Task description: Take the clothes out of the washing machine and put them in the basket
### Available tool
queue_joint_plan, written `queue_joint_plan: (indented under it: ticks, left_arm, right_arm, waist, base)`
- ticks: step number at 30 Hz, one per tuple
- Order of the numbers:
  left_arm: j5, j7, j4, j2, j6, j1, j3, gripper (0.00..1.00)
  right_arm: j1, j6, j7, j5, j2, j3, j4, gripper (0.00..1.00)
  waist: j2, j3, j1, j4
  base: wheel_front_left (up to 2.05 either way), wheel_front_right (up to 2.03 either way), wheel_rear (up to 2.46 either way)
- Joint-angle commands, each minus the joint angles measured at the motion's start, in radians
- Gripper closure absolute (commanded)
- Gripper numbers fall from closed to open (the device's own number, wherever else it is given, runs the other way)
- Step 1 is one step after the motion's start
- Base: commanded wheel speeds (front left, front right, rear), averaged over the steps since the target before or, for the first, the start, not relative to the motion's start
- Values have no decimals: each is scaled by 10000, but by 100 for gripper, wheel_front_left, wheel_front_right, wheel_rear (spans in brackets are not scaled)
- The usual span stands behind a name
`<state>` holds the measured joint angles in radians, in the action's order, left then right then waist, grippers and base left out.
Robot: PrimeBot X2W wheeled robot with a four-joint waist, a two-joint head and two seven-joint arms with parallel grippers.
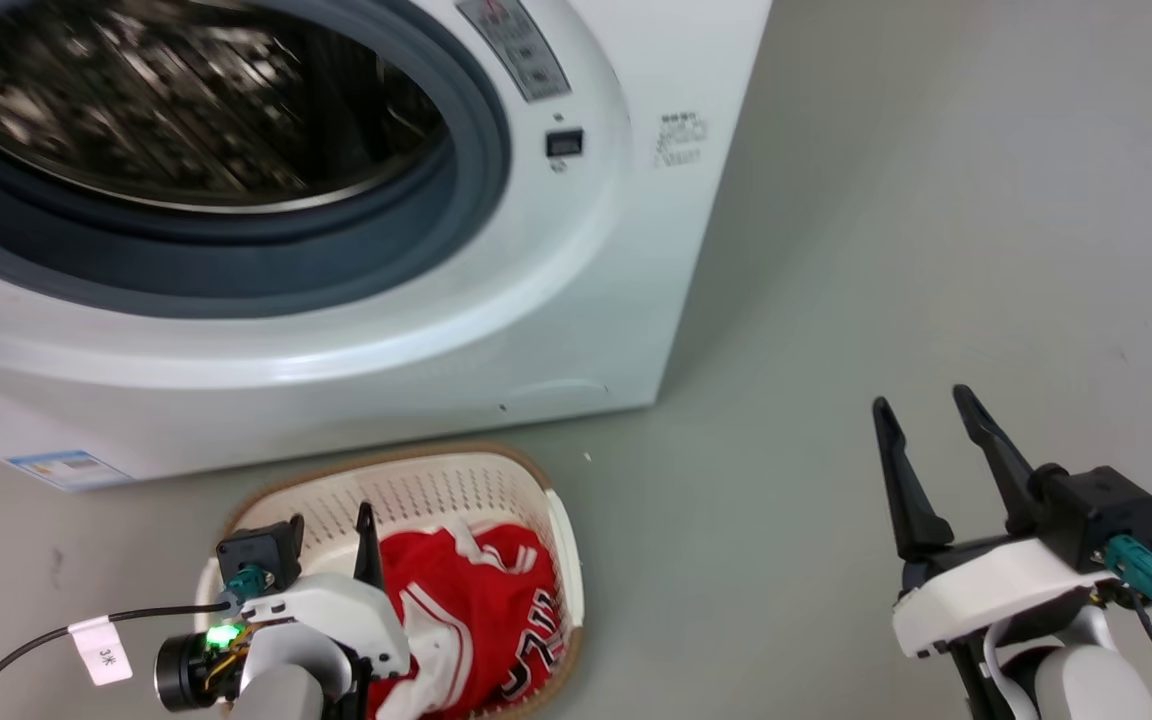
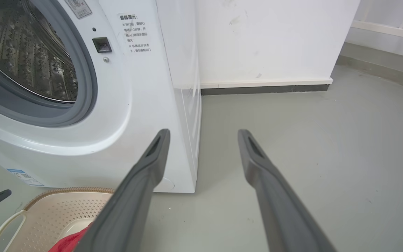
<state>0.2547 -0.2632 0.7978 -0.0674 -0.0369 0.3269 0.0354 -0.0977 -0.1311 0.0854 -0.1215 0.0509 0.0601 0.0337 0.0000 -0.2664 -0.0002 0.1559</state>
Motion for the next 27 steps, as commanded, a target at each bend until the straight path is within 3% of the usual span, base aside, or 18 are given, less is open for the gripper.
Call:
queue_joint_plan:
  ticks: [1, 6, 8, 18, 27]
  left_arm:
    - [-108, -23, -257, 32, -36, -222, -32, 0]
    - [-384, -22, -1919, 122, -55, -613, -212, 0]
    - [-605, -22, -3494, 164, -146, -1073, -206, 0]
    - [-1748, -22, -6014, -42, -515, -2092, 395, 0]
    - [-1810, 378, -7249, -355, -655, -3228, 356, 0]
  right_arm:
    - [165, 7, -45, 74, -13, -60, -75, 0]
    - [533, 7, -235, 134, -14, -295, -313, 0]
    - [790, 7, -359, 145, -14, -363, -458, 0]
    - [1460, 7, -553, 199, -14, -448, -571, 0]
    - [1903, 7, -615, 166, -14, -494, -649, 0]
  waist:
    - [0, 707, 2, -463]
    - [0, 1223, 2, -770]
    - [0, 1627, 2, -1026]
    - [0, 2455, 2, -1426]
    - [0, 2900, 2, -1463]
  base:
    - [0, 0, 0]
    - [0, 0, 0]
    - [0, 0, 0]
    - [0, 0, 0]
    - [0, 0, 0]
